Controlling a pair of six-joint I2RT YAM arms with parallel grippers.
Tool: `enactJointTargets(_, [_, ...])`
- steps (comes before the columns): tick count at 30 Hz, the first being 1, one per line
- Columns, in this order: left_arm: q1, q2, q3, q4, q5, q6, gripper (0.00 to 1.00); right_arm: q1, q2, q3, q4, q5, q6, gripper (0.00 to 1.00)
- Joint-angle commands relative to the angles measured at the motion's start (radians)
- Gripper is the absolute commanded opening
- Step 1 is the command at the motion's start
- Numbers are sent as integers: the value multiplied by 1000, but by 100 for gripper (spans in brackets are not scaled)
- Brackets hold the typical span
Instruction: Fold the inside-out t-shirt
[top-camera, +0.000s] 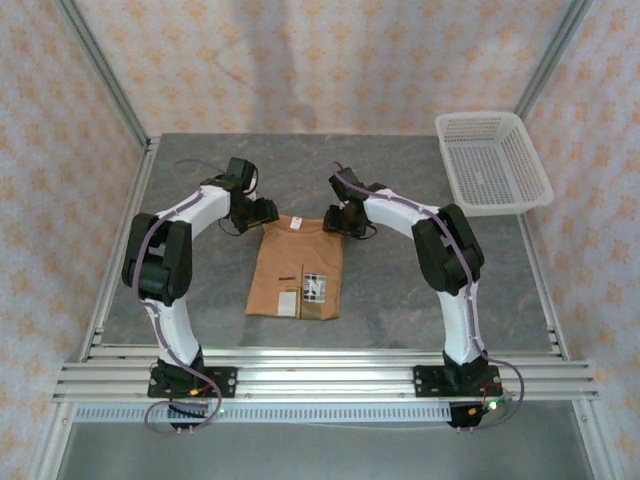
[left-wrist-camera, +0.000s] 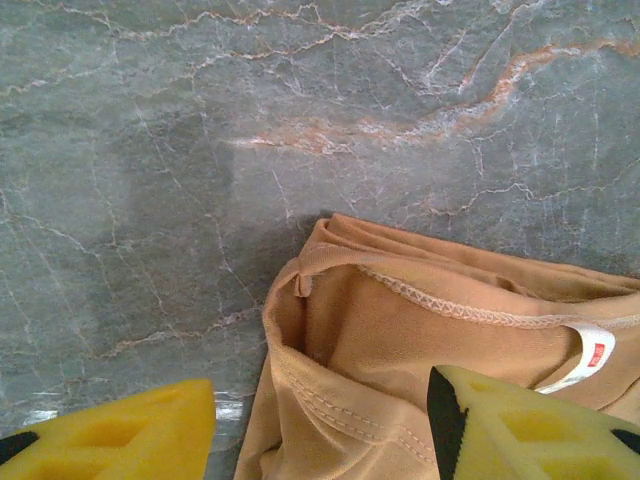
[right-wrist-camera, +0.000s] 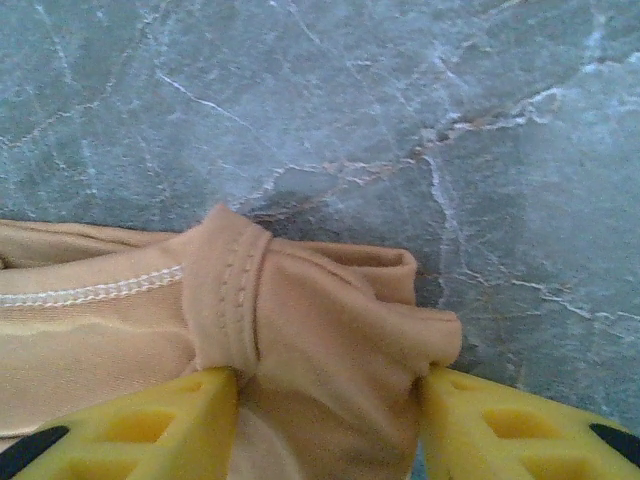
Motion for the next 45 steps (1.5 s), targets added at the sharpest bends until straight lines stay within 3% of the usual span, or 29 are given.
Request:
enactJointTargets(1, [1,3,-4,1,-5,17,60,26,35,21,-45,22,-9,50])
enactJointTargets(8, [1,59,-26,65,30,-6,60,24,36,11,-39,19,-2,26])
enactJointTargets(16, [-15,130,0,174,128,-90,54,16,51,22,-47,16,-12,25])
enactJointTargets(19, [-41,169,7,199,148,-112,42,15,62,18,-40,11,-11,25])
enactJointTargets(25, [-80,202,-21,248,145,-161,36,11,86,29,-33,1,-11,25])
enactJointTargets(33, [-113,181,-19,234,93,-149,0,4,71,47,-57,7,-25,14])
enactJointTargets(38, [-113,115,-17,204,74,-145,0,2,21,55,-78,11,-58,1])
enactJointTargets(45, [-92,-7,87,123,48,-143,0,-28,-66,153,-125,37,-111,0])
